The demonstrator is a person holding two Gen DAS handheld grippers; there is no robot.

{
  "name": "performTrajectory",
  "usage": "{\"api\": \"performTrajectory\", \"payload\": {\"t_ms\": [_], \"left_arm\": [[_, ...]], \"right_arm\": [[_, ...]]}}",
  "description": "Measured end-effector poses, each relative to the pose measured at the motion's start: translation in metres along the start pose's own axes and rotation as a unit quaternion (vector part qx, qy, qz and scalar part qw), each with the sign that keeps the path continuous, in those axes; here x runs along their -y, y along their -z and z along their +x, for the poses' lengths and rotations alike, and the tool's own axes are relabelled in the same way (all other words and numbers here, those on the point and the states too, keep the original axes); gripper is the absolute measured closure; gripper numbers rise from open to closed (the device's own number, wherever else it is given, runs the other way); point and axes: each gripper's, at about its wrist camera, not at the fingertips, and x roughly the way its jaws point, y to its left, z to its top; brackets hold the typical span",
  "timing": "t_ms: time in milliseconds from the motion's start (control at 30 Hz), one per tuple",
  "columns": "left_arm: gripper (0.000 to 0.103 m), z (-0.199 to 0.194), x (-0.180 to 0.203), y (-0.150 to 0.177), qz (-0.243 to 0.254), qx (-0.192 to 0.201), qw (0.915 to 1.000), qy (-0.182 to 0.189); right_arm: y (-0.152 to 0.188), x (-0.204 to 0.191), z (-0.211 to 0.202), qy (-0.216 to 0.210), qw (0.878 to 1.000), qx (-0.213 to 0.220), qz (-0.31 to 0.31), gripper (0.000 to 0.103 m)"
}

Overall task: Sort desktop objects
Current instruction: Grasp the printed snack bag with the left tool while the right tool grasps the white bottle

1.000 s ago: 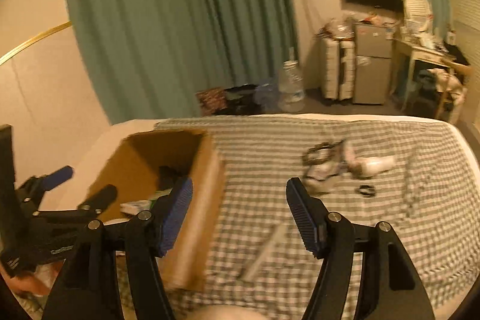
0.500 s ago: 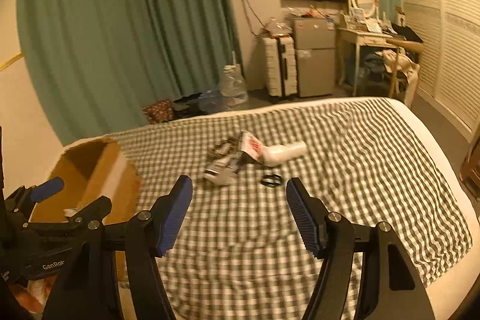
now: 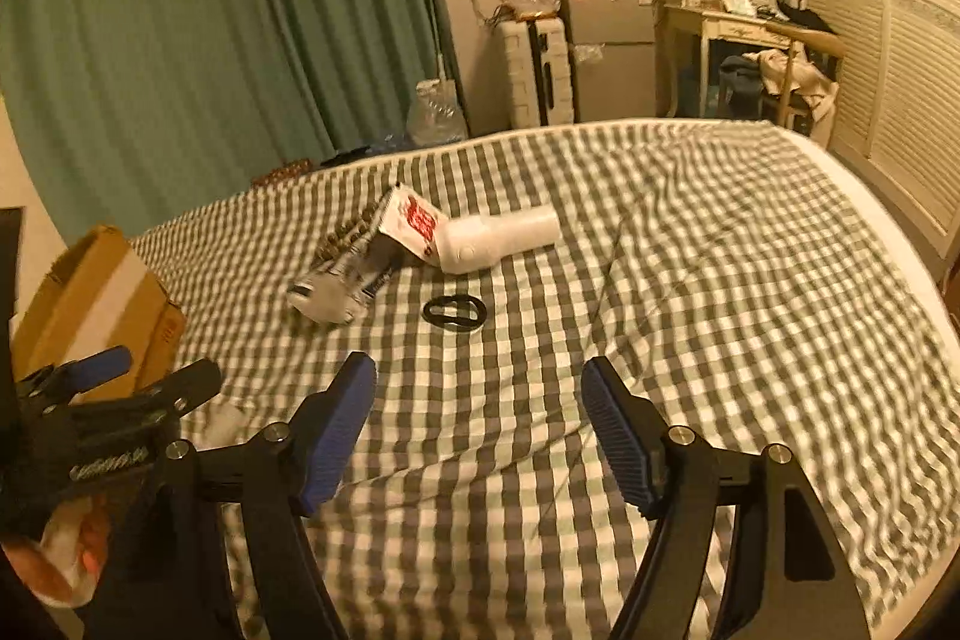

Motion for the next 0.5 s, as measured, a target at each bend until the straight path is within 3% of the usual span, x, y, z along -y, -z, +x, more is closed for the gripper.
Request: {"api": "performTrajectory", "payload": {"t_ms": [167, 400, 500], "left_arm": [[0.000, 0.048, 0.012, -0.021, -0.023, -0.005, 0.9997, 0.001], [0.000, 0.089, 0.030, -0.047, 0.003, 0.020, 0.9998, 0.007], [0.000, 0.105, 0.029, -0.051, 0.003, 0.011, 0.9999, 0.009]], "right_arm": [[-0.017, 0.011, 0.038, -0.016, 1.000, -0.001, 0.015, 0.025], [-0.050, 0.007, 0.088, -0.026, 1.000, 0.003, -0.003, 0.019], [-0.062, 0.003, 0.104, -0.023, 1.000, 0.008, -0.016, 0.013]]}}
